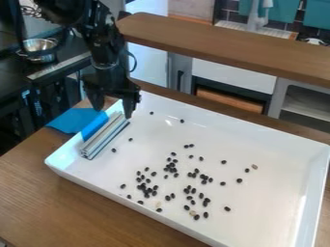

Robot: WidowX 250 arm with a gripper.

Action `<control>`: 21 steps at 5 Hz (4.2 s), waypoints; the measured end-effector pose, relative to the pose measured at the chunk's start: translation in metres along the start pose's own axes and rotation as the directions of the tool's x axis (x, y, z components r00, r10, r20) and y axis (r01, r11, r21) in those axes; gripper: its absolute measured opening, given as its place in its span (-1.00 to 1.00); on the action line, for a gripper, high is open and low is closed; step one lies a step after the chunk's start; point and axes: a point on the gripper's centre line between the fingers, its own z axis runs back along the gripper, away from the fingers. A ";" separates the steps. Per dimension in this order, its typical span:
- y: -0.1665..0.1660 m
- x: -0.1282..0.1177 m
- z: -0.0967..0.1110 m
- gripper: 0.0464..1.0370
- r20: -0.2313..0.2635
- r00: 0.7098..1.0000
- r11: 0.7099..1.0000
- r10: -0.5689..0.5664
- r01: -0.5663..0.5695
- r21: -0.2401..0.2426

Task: Sweep into pile

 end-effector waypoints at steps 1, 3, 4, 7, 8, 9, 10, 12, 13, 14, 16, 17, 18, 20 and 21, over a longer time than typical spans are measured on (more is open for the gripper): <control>-0.002 -0.009 -0.014 0.93 -0.041 0.999 1.000 0.000 0.000 -0.004; 0.001 -0.011 -0.021 0.93 -0.051 0.999 1.000 0.005 -0.004 0.015; 0.002 -0.011 -0.023 0.93 -0.051 0.999 1.000 -0.009 0.011 0.025; 0.004 -0.020 -0.034 0.93 -0.063 0.997 0.998 -0.040 0.042 0.038; 0.005 -0.025 -0.037 0.86 -0.066 0.996 0.998 -0.053 0.055 0.042; 0.007 -0.029 -0.038 0.29 -0.079 0.995 0.996 -0.058 0.063 0.056; 0.012 -0.040 -0.040 -0.29 -0.105 0.992 0.996 -0.065 0.070 0.046; 0.007 -0.055 -0.033 -0.36 -0.151 0.985 0.996 -0.083 0.086 0.016; -0.002 -0.058 -0.032 -0.36 -0.176 0.981 0.996 -0.081 0.085 0.015; -0.012 -0.062 -0.034 -0.36 -0.182 0.978 0.994 -0.103 0.110 0.028; -0.032 -0.078 -0.030 -0.36 -0.153 0.976 0.986 -0.156 0.163 0.039; -0.043 -0.088 -0.025 -0.36 -0.164 0.971 0.984 -0.172 0.179 0.027; -0.059 -0.097 -0.021 -0.36 -0.189 0.966 0.983 -0.174 0.181 0.018; -0.092 -0.105 -0.017 -0.37 -0.201 0.965 0.985 -0.167 0.172 0.009; -0.115 -0.109 -0.014 -0.37 -0.193 0.966 0.985 -0.170 0.173 0.000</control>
